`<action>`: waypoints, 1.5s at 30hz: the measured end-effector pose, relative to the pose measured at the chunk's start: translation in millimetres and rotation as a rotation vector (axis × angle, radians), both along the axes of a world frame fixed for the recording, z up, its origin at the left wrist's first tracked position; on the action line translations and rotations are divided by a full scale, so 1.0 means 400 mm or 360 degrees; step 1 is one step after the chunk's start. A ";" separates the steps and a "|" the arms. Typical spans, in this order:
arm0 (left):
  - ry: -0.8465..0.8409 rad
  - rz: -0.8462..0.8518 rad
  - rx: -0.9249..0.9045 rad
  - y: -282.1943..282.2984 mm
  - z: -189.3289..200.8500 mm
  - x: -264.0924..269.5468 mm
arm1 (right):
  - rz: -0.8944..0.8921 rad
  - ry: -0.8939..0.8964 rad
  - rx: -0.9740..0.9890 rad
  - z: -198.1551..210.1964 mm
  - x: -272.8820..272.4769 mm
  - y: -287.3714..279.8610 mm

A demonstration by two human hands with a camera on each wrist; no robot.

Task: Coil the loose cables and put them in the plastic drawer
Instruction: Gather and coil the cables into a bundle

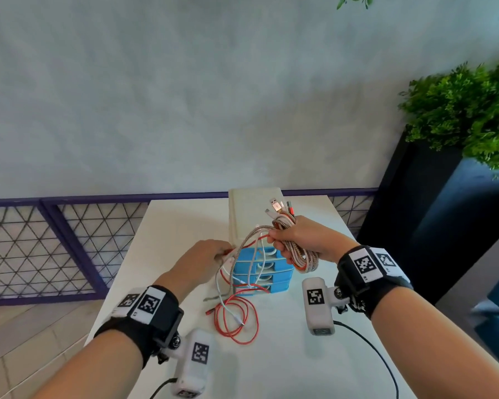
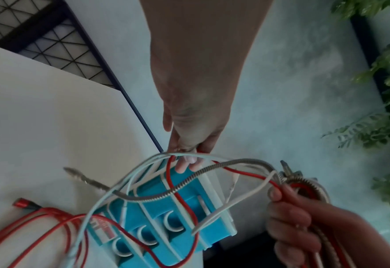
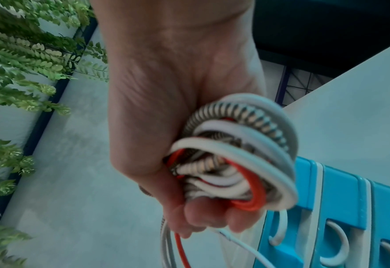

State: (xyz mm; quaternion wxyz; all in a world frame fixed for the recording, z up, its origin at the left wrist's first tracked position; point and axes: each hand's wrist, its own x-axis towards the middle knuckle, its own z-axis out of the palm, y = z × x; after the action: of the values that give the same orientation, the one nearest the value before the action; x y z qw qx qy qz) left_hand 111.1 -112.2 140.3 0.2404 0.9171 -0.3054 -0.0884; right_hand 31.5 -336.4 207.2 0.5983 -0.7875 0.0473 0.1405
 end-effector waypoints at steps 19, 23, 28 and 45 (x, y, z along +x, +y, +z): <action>0.1637 -0.0201 -0.0886 -0.044 0.119 -0.065 | 0.0172 -0.0064 -0.0038 0.001 0.001 0.039; 0.1667 -0.0254 -0.0775 -0.031 0.115 -0.073 | 0.0034 -0.0148 -0.0094 0.004 0.008 0.025; 0.1841 -0.0146 -0.1021 -0.033 0.100 -0.085 | -0.0120 -0.0204 -0.0131 0.000 0.019 0.012; 0.0743 -0.0069 -0.0816 -0.101 0.100 -0.141 | -0.0207 -0.0048 0.0411 -0.038 0.026 0.027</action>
State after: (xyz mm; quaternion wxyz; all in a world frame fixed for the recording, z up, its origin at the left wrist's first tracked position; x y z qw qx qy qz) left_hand 54.8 -152.7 180.5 0.5244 0.7752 -0.2739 -0.2213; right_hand 42.1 -325.7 191.9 0.7030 -0.7013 0.0708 0.0947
